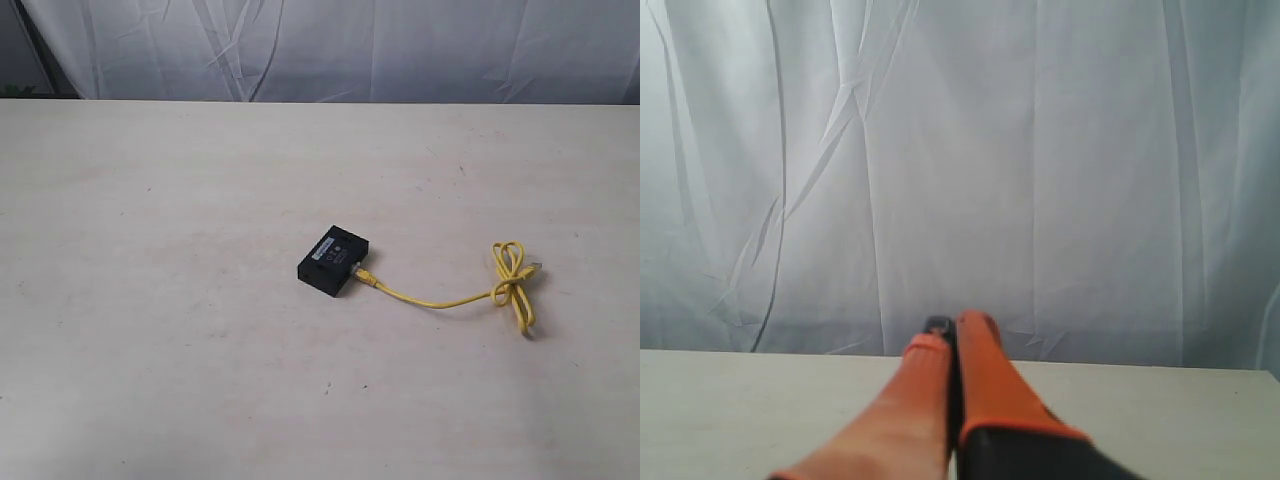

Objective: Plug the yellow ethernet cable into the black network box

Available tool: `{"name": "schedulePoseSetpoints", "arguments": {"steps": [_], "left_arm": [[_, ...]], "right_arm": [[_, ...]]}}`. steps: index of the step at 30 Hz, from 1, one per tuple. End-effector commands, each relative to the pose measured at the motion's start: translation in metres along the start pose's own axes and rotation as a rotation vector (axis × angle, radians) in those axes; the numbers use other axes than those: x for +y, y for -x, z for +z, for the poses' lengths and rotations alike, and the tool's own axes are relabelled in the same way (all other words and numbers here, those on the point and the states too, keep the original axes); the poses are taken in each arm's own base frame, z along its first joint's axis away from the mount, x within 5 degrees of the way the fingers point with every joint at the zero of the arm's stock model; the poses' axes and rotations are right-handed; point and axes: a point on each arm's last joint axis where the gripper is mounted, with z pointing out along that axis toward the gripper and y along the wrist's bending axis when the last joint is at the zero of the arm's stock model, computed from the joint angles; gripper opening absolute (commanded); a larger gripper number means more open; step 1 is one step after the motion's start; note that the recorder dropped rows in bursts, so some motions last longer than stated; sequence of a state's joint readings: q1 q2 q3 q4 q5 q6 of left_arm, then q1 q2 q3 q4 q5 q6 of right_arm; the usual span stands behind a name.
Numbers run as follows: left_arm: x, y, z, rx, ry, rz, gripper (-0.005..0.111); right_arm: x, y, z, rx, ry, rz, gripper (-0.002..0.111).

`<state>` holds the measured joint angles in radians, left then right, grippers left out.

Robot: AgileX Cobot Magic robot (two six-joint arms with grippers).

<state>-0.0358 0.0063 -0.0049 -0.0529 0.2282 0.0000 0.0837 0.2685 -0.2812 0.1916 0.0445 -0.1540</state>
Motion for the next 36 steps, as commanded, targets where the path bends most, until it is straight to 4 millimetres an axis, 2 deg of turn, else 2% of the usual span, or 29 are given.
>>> {"name": "schedulePoseSetpoints", "arguments": {"steps": [1, 7, 15, 18, 25, 36], "left_arm": [[0.000, 0.000, 0.000, -0.013, 0.005, 0.002, 0.000], [0.001, 0.001, 0.000, -0.022, 0.007, 0.010, 0.000], [0.001, 0.001, 0.000, -0.022, 0.013, 0.039, 0.000], [0.001, 0.001, 0.000, -0.022, 0.013, 0.039, 0.000], [0.001, 0.001, 0.000, -0.022, 0.013, 0.039, 0.000], [0.001, 0.001, 0.000, -0.022, 0.013, 0.039, 0.000]], "right_arm": [[-0.001, -0.015, -0.005, 0.042, -0.011, 0.066, -0.001], [-0.002, -0.043, -0.012, 0.121, -0.015, 0.071, -0.001], [-0.003, -0.086, -0.024, 0.131, -0.010, 0.086, -0.001], [-0.003, -0.088, -0.025, 0.136, -0.006, 0.070, -0.001], [-0.002, -0.100, -0.027, 0.274, -0.003, 0.053, -0.001], [-0.002, -0.100, -0.027, 0.274, -0.002, 0.070, -0.001]]}}
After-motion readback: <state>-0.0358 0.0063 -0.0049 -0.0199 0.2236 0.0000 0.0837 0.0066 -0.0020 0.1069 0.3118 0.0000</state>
